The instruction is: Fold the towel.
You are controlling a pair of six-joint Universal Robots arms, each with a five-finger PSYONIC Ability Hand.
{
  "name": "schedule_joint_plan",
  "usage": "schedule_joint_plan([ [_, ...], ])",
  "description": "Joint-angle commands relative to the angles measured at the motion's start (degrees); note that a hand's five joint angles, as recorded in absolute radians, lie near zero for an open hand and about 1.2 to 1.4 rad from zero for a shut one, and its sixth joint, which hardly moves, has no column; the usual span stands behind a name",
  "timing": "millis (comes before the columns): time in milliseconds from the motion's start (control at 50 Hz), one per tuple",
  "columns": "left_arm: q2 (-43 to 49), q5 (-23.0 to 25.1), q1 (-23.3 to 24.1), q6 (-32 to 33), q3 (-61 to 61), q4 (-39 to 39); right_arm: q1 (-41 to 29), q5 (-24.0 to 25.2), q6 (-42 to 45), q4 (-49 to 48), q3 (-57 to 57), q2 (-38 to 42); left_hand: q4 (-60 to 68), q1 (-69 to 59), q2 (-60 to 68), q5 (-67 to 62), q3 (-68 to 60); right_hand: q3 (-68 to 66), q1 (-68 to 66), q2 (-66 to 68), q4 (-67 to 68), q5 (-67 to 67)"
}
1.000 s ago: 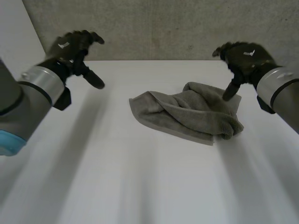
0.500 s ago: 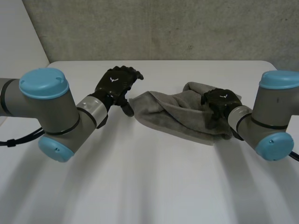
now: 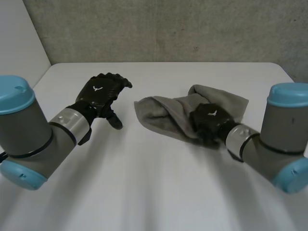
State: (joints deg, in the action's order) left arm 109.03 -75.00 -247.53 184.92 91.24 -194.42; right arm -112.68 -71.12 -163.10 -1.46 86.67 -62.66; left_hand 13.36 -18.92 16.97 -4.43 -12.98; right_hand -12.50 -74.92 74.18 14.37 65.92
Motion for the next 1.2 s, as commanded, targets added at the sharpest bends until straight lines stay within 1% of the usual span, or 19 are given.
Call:
schedule_joint_plan([
  [20,-2.8,0.3,-1.4,0.0,3.4,-0.2,-6.0,5.0,-0.5,0.4,12.5,-13.5,-3.4,5.2,-3.2,0.7,3.0,2.5,-5.1,5.8,-4.4,4.1],
  [160,-2.9,0.6,-1.6,0.0,5.1,-2.0,-7.1,9.6,0.1,4.3,15.2,-18.5,-3.4,5.2,-3.2,0.7,3.0,2.5,-5.1,5.8,-4.4,4.1],
  [200,-2.2,0.6,-1.4,0.1,5.3,-3.0,-6.2,9.6,0.1,5.2,14.9,-20.2,-3.4,5.2,-3.2,0.7,3.0,2.5,-5.1,5.8,-4.4,4.1],
  [300,-0.7,0.9,-1.0,0.1,5.1,-3.7,-5.4,9.2,0.1,4.6,14.5,-20.2,-3.4,5.0,-3.1,0.5,3.0,2.5,-5.1,5.8,-4.4,4.1],
  [380,2.8,3.2,-0.6,0.2,4.7,-3.8,-3.3,9.0,0.2,4.7,15.0,-20.0,-3.4,4.3,-2.4,-0.2,3.0,2.5,-5.1,5.8,-4.4,4.1],
  [400,2.9,3.2,-0.6,0.2,4.6,-3.8,-2.6,8.9,0.2,4.8,15.2,-19.7,-3.4,4.3,-2.4,-0.2,3.0,2.5,5.7,-4.9,-4.4,-6.7],
  [420,3.8,4.0,-0.3,0.3,4.3,-3.9,-2.6,8.9,0.2,4.8,15.2,-19.7,-3.4,4.2,-2.2,-0.3,3.0,2.5,5.8,-5.1,-4.4,-6.8],
  [440,3.8,4.0,-0.3,0.3,4.3,-3.9,-2.4,8.7,0.3,4.9,15.3,-19.6,-3.4,4.2,-2.2,-0.3,3.0,2.5,37.1,-36.4,-4.4,-38.1],
  [460,4.9,4.4,0.1,0.4,4.0,-3.9,-2.1,8.1,0.7,4.8,15.5,-19.5,-3.4,4.0,-2.0,-0.5,3.0,2.5,56.1,-55.3,-4.4,-57.1],
  [480,6.2,4.5,0.4,0.8,3.4,-4.0,-2.1,8.1,0.7,4.8,15.5,-19.5,-3.4,4.0,-2.0,-0.5,3.0,2.5,56.3,-55.5,-4.4,-57.3],
  [560,8.6,4.5,1.2,2.3,1.3,-4.5,0.3,3.4,3.5,4.7,16.5,-19.3,-3.4,4.0,-2.0,-0.5,3.0,2.5,63.6,-62.9,-4.4,-64.6],
  [620,11.1,4.6,2.0,4.0,-1.5,-4.3,1.8,1.4,5.6,4.5,17.7,-19.3,-3.4,4.3,-2.4,-0.2,3.0,2.5,64.5,-63.8,-4.4,-65.5],
  [740,17.0,4.7,4.8,6.0,-8.2,-3.4,3.5,1.1,6.8,3.5,19.2,-19.3,-3.4,4.7,-2.7,0.2,3.0,2.5,64.2,-63.4,-4.4,-65.2],
  [940,23.7,4.8,6.8,7.3,-15.9,0.4,4.5,0.5,7.0,3.4,19.5,-19.1,-3.4,2.8,-0.9,-1.7,3.0,2.5,63.5,-62.8,-4.4,-64.5],
  [1000,24.6,4.9,7.0,10.3,-16.5,1.6,4.7,0.6,7.0,3.1,19.4,-19.1,-3.4,2.6,-0.7,-1.8,3.0,2.5,62.2,-61.4,-4.4,-63.1],
  [1040,25.1,4.9,7.1,14.5,-16.2,2.1,4.9,0.7,7.1,3.0,19.4,-19.1,-3.4,1.6,0.3,-2.8,3.0,2.5,61.5,-60.7,-4.4,-62.5],
  [1080,25.2,4.9,7.2,16.5,-15.9,2.6,5.4,1.2,7.1,3.3,19.3,-19.1,-3.4,0.3,1.6,-4.2,3.0,2.5,61.0,-60.2,-4.4,-62.0],
  [1140,24.7,5.1,7.2,19.2,-15.0,4.0,6.0,1.4,7.4,3.8,19.2,-19.1,-3.4,0.3,1.7,-4.2,3.0,2.5,59.0,-58.2,-4.4,-59.9],
  [1200,24.5,5.8,6.8,19.6,-13.6,4.8,6.0,1.4,9.4,4.2,19.4,-19.1,-3.4,-1.5,3.5,-6.0,3.0,2.5,57.6,-56.9,-4.4,-58.6],
])
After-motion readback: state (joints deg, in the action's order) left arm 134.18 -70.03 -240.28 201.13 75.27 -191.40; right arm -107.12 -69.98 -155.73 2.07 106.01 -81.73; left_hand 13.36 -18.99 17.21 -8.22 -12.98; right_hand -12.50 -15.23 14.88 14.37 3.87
